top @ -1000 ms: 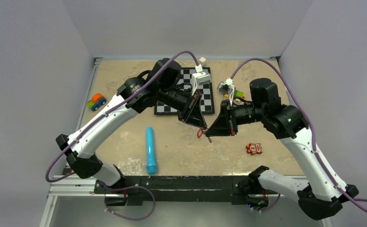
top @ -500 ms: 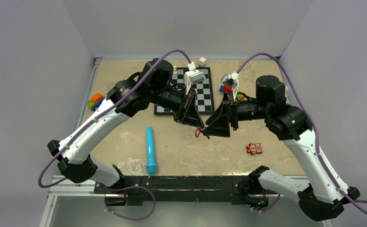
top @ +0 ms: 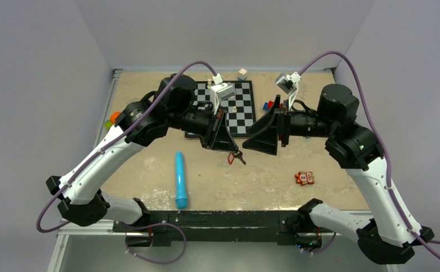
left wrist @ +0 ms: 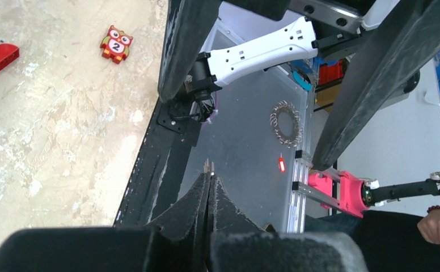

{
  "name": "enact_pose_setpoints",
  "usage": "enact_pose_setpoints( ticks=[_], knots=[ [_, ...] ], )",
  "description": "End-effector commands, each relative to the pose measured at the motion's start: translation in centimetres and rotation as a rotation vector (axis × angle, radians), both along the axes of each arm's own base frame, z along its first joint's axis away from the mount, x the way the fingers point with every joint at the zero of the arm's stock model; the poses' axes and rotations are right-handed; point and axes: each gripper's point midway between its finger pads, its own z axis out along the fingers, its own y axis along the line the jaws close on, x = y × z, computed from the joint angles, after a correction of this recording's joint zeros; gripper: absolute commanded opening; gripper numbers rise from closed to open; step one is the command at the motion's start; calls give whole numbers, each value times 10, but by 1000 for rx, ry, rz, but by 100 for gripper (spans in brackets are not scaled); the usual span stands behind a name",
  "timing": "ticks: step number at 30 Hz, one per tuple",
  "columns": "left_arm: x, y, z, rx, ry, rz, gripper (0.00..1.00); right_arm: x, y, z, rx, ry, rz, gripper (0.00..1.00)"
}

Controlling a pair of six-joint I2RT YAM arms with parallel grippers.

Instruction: Remove the keys from the keyring

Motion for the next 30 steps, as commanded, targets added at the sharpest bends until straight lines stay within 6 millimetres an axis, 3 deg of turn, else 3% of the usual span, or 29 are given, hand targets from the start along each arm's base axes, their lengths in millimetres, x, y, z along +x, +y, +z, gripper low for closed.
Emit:
enact_pose_setpoints(
  ticks=[1, 11, 20, 30],
  knots=[
    [1, 7, 2, -11, -5, 62, 0, 12, 1, 28, 66, -67, -69, 87],
    [14, 32, 0, 48, -62, 208, 0, 38, 14, 37, 123, -52, -122, 84],
    [28, 42, 3, 69, -96, 247, 0, 61, 20, 37, 140, -34, -180, 72],
    [39, 32, 36, 2, -79, 286, 0, 30, 26, 51, 205, -62, -1, 61]
  ],
)
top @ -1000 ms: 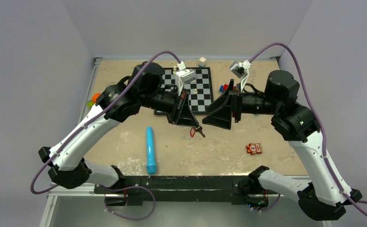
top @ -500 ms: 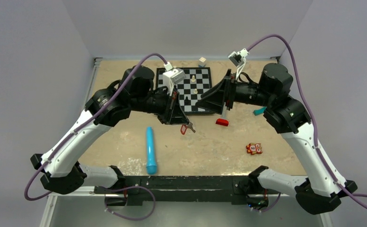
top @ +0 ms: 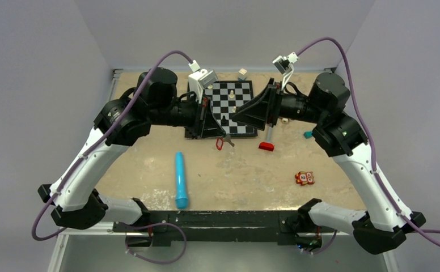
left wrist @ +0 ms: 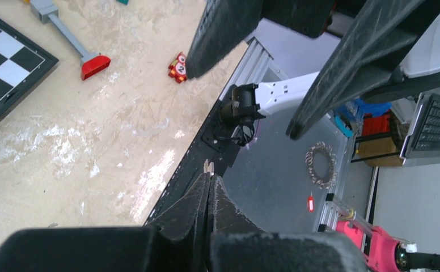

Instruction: Remove the keys from the keyring

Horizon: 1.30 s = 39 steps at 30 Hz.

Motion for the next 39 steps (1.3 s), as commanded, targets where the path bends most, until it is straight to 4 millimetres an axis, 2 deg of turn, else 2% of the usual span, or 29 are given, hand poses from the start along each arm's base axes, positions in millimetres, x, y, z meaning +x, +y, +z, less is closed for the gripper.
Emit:
enact_pose_setpoints(
  ticks=[1, 8, 16, 23, 31, 39],
  knots=[
    [5, -6, 30, -70, -4, 22, 0, -26, 0, 24, 94, -79, 119, 60],
    [1, -1, 48, -124, 20, 60, 0, -40, -5, 38, 163, -142, 139, 60],
    [0, -3, 58, -205, 35, 83, 0, -48, -8, 29, 169, -150, 156, 56],
    [3, -11, 68, -240, 20, 59, 0, -44, -4, 22, 153, -162, 175, 51],
    [0, -12, 74, -255, 21, 45, 0, -35, 2, 20, 157, -162, 184, 42],
    [1, -13, 80, -278, 14, 48, 0, -37, 3, 15, 159, -156, 199, 32]
  ],
)
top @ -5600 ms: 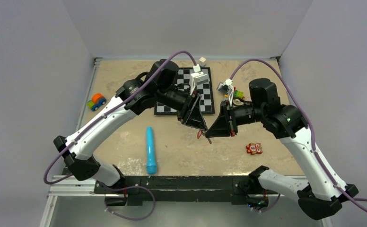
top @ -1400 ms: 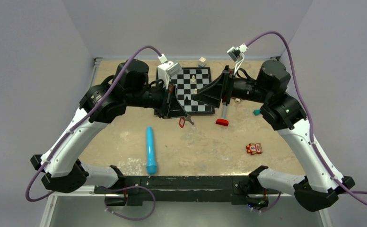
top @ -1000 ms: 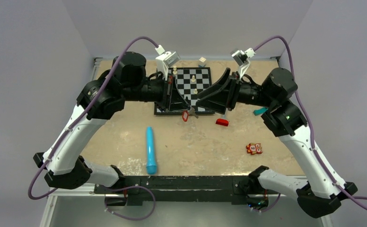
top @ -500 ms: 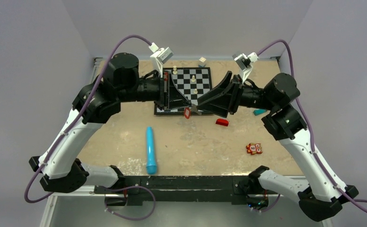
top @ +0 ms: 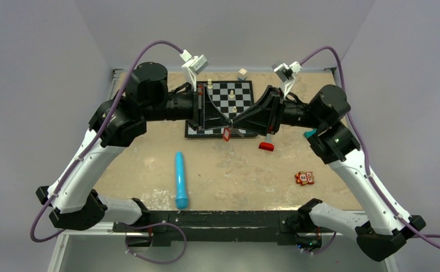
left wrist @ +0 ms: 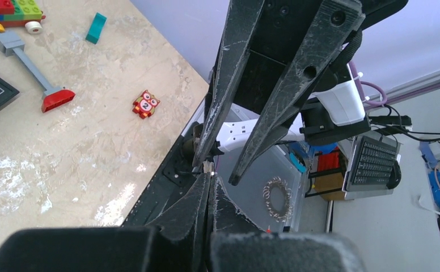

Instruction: Remove the keys from the keyring

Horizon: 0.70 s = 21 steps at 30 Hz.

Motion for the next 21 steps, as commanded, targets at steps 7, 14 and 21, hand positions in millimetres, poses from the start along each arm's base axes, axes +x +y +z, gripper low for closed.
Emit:
enact_pose_setpoints(
  ticks=[7, 14, 21],
  knots=[
    [0, -2, 28, -97, -48, -2, 0, -13, -3, 7, 31, -57, 46, 25],
    [0, -2, 32, -117, -55, 2, 0, -15, -4, 8, 33, -59, 47, 8],
    [-3, -2, 31, -132, -48, -5, 0, -15, -4, 11, 46, -58, 45, 2]
  ],
)
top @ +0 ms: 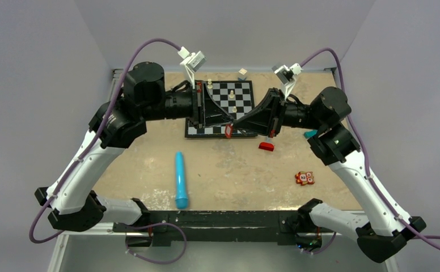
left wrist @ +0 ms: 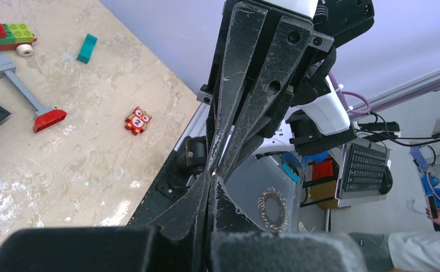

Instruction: Remove the keys from the keyring

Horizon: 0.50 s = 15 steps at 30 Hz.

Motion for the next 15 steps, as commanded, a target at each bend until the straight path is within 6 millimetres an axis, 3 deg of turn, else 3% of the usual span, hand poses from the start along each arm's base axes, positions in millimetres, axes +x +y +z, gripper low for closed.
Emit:
enact_pose_setpoints(
  ticks=[1, 15],
  knots=[
    [-5, 3, 17, -71, -21, -7, 0, -9, -3, 12, 37, -53, 19, 2],
    [-5, 0, 22, -122, -10, -1, 0, -8, -4, 22, 79, -56, 1, 0]
  ],
)
